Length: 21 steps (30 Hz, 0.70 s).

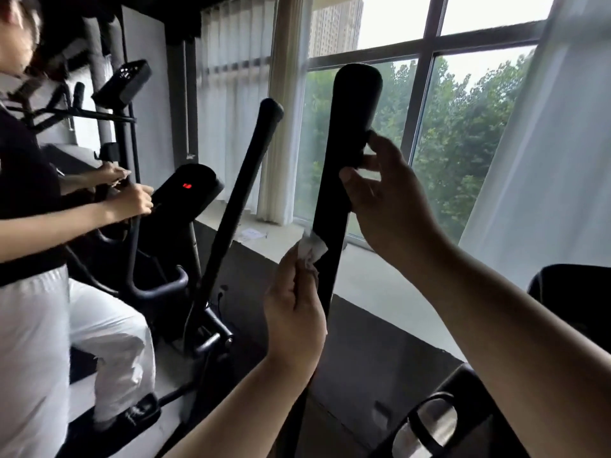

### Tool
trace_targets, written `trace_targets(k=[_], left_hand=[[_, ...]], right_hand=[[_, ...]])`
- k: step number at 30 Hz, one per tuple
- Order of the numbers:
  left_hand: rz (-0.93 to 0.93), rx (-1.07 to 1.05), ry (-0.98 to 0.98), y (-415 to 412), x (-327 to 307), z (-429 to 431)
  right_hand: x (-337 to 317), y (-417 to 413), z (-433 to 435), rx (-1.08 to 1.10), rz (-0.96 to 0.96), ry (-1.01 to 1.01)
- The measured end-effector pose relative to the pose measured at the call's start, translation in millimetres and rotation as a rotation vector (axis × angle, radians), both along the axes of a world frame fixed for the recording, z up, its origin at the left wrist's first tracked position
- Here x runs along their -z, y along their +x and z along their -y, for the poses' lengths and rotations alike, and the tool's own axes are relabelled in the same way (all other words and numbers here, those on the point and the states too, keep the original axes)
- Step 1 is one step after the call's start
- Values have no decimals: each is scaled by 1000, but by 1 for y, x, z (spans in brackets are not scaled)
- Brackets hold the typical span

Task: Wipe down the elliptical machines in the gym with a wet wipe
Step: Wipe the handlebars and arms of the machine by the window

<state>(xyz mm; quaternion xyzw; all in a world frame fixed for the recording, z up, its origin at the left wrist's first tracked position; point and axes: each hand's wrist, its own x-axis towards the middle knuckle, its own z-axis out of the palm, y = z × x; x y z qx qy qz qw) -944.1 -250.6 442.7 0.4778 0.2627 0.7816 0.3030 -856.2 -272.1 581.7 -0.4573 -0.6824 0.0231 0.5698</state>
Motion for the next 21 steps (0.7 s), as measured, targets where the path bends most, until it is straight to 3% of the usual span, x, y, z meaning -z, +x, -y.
trace_targets(k=[4, 14, 21], left_hand=[[-5, 82, 39, 0, -27, -9], [-89, -146, 49, 6, -4, 0], [-50, -61, 37, 7, 1, -5]], right_hand=[[3, -7, 1, 64, 50, 32], [10, -7, 1, 55, 62, -25], [10, -9, -1, 39, 52, -52]])
